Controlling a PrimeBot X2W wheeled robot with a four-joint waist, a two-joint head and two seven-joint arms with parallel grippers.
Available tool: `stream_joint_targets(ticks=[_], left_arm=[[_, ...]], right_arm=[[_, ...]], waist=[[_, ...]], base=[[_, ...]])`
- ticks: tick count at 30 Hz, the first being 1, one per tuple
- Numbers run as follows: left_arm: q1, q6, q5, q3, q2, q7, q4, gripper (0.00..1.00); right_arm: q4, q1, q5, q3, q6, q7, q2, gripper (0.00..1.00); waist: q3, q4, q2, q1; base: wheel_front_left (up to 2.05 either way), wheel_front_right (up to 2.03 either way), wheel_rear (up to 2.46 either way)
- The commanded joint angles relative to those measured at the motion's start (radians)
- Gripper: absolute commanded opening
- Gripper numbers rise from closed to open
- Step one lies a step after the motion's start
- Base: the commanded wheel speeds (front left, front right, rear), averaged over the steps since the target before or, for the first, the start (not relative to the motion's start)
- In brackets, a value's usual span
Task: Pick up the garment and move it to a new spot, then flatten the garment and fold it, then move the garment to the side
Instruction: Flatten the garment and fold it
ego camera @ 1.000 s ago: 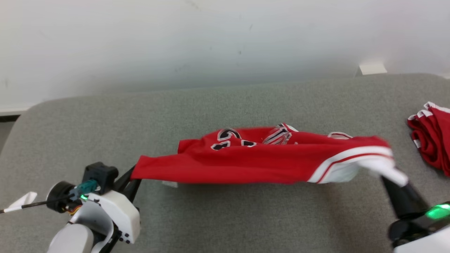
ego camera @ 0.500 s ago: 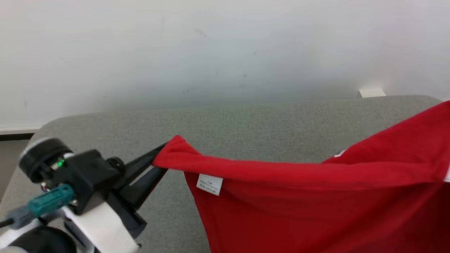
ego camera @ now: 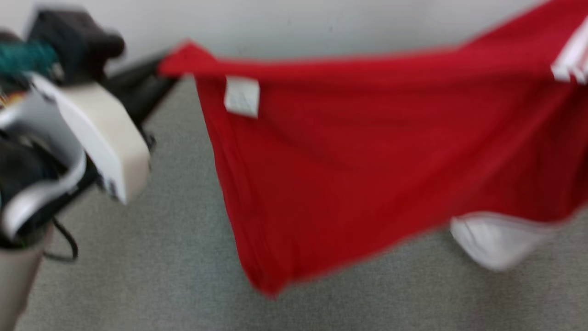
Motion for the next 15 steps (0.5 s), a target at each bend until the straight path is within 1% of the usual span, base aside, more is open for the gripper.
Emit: stream_joint_targets(ticks=[1, 3, 5, 8, 10, 12, 13, 15], left_arm=[[-0.067, -0.002, 0.029, 0.003, -0.01, -0.032, 0.061, 0.0], [-0.165, -0.002, 0.072, -0.009, -0.025, -0.082, 0.18, 0.0], [-0.267, -0.001, 0.132, -0.024, -0.052, -0.159, 0.312, 0.0], [-0.419, 0.005, 0.203, -0.043, -0.104, -0.289, 0.496, 0.0], [-0.5, 0.028, 0.248, -0.042, -0.142, -0.395, 0.613, 0.0], [-0.543, 0.04, 0.284, -0.061, -0.179, -0.494, 0.714, 0.0], [-0.555, 0.046, 0.292, -0.065, -0.198, -0.545, 0.756, 0.0], [-0.549, 0.044, 0.302, -0.08, -0.22, -0.622, 0.837, 0.0]], right_arm=[[0.081, -0.069, -0.017, 0.011, 0.0, -0.015, 0.002, 0.0], [0.222, -0.199, -0.052, 0.027, 0.001, -0.046, 0.002, 0.0], [0.389, -0.339, -0.092, 0.042, 0.001, -0.106, 0.001, 0.0], [0.651, -0.565, -0.142, 0.051, 0.0, -0.229, 0.0, 0.0], [0.828, -0.697, -0.17, 0.053, 0.0, -0.317, 0.0, 0.0], [0.999, -0.8, -0.168, 0.052, 0.0, -0.387, 0.001, 0.0], [1.075, -0.834, -0.169, 0.051, 0.0, -0.418, 0.001, 0.0], [1.2, -0.869, -0.173, 0.059, 0.0, -0.457, 0.001, 0.0]], waist=[[0.098, 0.017, 0.0, -0.0001], [0.152, 0.023, 0.0, -0.0001], [0.198, 0.025, 0.0, -0.0001], [0.264, 0.032, 0.0, -0.0001], [0.3, 0.035, 0.0, -0.0001], [0.325, 0.04, 0.0, -0.0001], [0.332, 0.042, 0.0, -0.0001], [0.34, 0.042, 0.0, -0.0001]], base=[[0.0, 0.0, 0.0], [0.0, 0.0, 0.0], [0.0, 0.0, 0.0], [0.0, 0.0, 0.0], [0.0, 0.0, 0.0], [0.0, 0.0, 0.0], [0.0, 0.0, 0.0], [0.0, 0.0, 0.0]])
